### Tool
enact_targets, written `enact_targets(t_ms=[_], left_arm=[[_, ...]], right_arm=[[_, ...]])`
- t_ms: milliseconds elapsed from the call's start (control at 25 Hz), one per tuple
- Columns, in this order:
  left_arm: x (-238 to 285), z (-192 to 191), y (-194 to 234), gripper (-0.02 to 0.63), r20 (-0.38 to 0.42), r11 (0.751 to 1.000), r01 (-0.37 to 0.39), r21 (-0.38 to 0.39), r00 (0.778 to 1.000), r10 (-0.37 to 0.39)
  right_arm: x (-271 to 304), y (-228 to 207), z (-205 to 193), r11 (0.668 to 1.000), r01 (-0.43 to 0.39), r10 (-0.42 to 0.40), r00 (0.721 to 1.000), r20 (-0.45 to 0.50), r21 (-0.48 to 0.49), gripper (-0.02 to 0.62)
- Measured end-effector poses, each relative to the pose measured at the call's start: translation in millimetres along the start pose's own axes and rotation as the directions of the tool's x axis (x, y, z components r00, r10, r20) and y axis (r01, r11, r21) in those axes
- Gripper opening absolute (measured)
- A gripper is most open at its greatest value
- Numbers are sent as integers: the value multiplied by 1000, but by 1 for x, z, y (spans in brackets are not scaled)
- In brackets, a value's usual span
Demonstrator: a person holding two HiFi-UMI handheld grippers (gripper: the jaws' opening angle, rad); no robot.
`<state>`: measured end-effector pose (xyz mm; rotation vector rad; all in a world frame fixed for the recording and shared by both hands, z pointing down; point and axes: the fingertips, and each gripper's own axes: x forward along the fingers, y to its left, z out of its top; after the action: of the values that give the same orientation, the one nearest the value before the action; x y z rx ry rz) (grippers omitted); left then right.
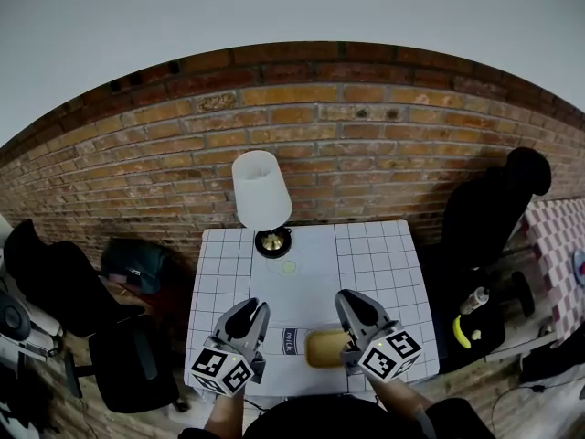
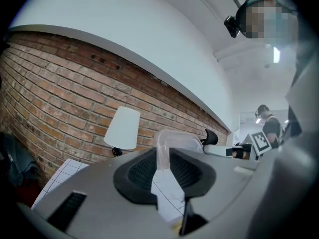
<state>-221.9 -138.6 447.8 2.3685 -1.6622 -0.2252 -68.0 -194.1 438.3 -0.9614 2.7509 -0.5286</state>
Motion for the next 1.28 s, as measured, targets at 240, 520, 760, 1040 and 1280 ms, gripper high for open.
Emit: enact_targets(t_ms=[240,520,760,1040,1280], left_arm=[[-7,5,3,87,17,1000,-22,9,1000,22],[-9,10,-1,86,30,1000,-23,8,999,23],[-9,11,-4,86,33,1000,-20,7,999,20],[-10,8,-7,86,30,1000,-18,5,999,18],[-10,6,-8,86,23,1000,-21,-5,1000,21]], right_arm=[[4,6,-3,1000,-31,31,1000,-1,-1,20],[2,10,4,1000,-23,23,1000,0,-18,18],[-2,9,6,1000,-19,19,1000,5,-19,18],[-5,9,4,1000,-12,12,1000,2,-19,18],[-6,7,3,1000,-8,8,1000,-2,-18,18]])
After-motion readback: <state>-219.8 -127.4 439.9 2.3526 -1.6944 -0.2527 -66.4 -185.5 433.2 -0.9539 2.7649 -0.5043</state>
